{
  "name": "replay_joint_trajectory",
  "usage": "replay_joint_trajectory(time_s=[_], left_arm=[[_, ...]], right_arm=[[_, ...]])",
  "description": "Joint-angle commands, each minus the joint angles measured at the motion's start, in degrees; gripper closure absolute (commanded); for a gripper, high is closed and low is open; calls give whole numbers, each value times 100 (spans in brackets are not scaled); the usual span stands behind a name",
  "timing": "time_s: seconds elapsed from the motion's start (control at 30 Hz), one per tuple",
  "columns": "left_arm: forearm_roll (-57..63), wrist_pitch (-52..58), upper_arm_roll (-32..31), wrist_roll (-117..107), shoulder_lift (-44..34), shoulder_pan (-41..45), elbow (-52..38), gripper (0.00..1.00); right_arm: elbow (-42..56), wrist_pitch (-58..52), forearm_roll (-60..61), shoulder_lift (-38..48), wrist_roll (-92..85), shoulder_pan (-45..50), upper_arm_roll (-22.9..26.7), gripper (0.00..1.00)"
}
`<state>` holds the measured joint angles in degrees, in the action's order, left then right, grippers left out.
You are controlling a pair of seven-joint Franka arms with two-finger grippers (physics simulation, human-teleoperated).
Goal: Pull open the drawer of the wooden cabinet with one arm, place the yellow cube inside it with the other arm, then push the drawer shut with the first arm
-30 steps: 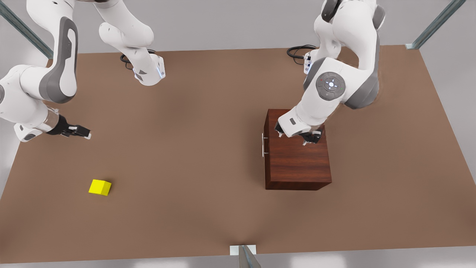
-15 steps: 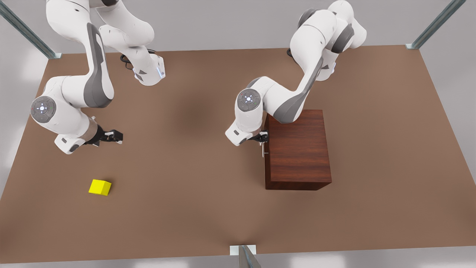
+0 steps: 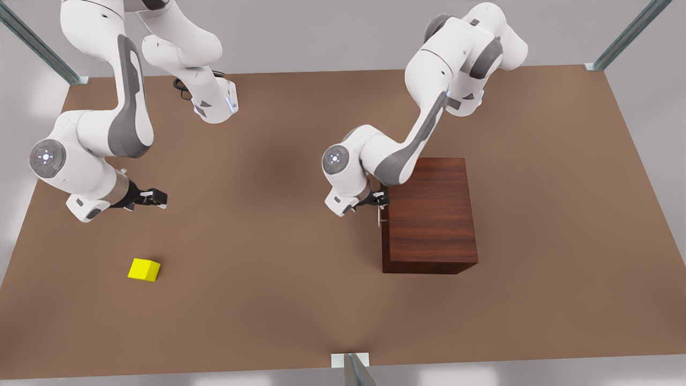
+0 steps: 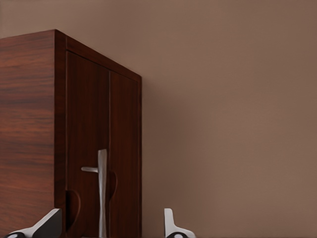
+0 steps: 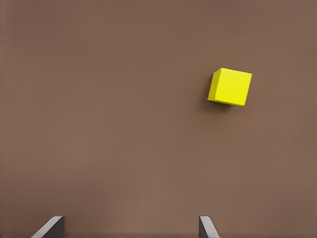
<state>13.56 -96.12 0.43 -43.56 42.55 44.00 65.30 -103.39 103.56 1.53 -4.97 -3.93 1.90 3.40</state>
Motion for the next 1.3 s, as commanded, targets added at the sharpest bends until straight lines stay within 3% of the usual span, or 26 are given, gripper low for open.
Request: replay_joint_trajectory(time_s=[0.0, 1.27], left_arm=[[200, -38, 1, -461, 33, 4, 0, 0], [209, -1154, -52, -1269, 403, 118, 167, 0]], right_arm=[[3, -2, 5, 5, -11, -41, 2, 0], [12, -2, 5, -21, -11, -41, 2, 0]])
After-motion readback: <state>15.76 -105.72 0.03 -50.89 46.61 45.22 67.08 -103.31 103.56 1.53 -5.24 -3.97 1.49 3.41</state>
